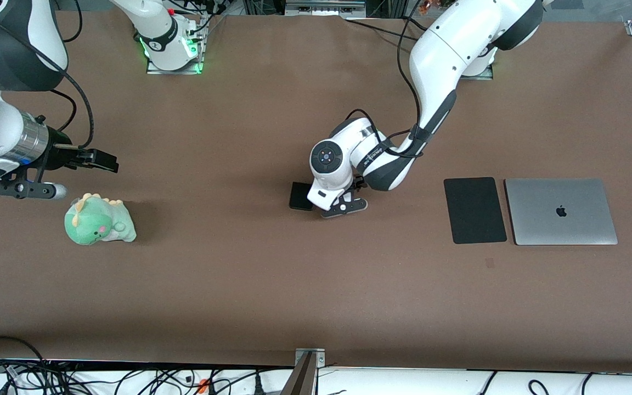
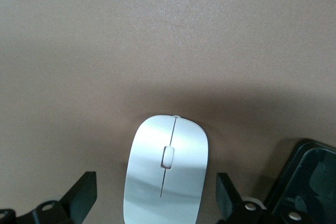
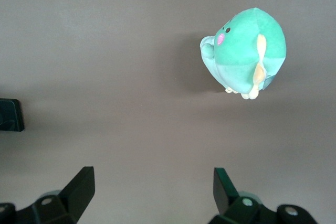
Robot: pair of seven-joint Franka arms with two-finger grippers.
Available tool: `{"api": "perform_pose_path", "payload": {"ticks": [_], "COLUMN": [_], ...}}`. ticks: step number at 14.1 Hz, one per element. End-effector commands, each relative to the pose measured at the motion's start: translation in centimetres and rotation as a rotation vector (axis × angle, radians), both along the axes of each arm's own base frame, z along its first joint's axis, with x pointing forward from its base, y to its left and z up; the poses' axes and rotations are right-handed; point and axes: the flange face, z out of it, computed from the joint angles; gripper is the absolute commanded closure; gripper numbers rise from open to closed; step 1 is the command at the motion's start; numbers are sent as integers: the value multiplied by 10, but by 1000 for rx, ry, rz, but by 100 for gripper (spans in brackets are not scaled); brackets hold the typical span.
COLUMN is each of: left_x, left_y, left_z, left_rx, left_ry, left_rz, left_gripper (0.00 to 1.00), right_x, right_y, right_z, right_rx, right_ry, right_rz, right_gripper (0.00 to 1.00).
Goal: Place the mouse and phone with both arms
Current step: 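Lower the left gripper and close it on the white mouse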
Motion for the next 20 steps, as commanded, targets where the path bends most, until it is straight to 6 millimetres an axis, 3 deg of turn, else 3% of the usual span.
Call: {"api": "perform_pose_path", "payload": {"ticks": [1,4,5,7,9,10,13,16,20], "left_x": [2,1,2,3,7,10,34,62,82], "left_y": [-3,-3,-2,-2,-1,0,25,80,149], "left_z": [-6,-12,-13,-14,-8,-3,35,75,123], "left_rx": [1,2,2,1,-4,-8,-17,42,98], "left_ry": [-20,-15,-14,-14,-21,-27,-58,-30,12], "left_rz": [-27,-27,-25,-23,-17,-11,48,116,124], "left_gripper": [0,0,5,54,87,99,100,100,100], "right_x": [-5,-5,-5,-5,-5,-5,-5,-7,-6], "right_y": [1,0,1,1,1,0,1,0,1], "right_z": [3,3,3,3,3,3,3,2,2], "right_rx": [-16,-16,-16,-16,-15,-16,-15,-18,-17], "right_ry": [4,4,4,4,4,4,5,22,21], "right_rz": [-4,-5,-4,-4,-2,-3,0,-6,-6], "right_gripper": [0,0,0,0,0,0,0,0,0]}}
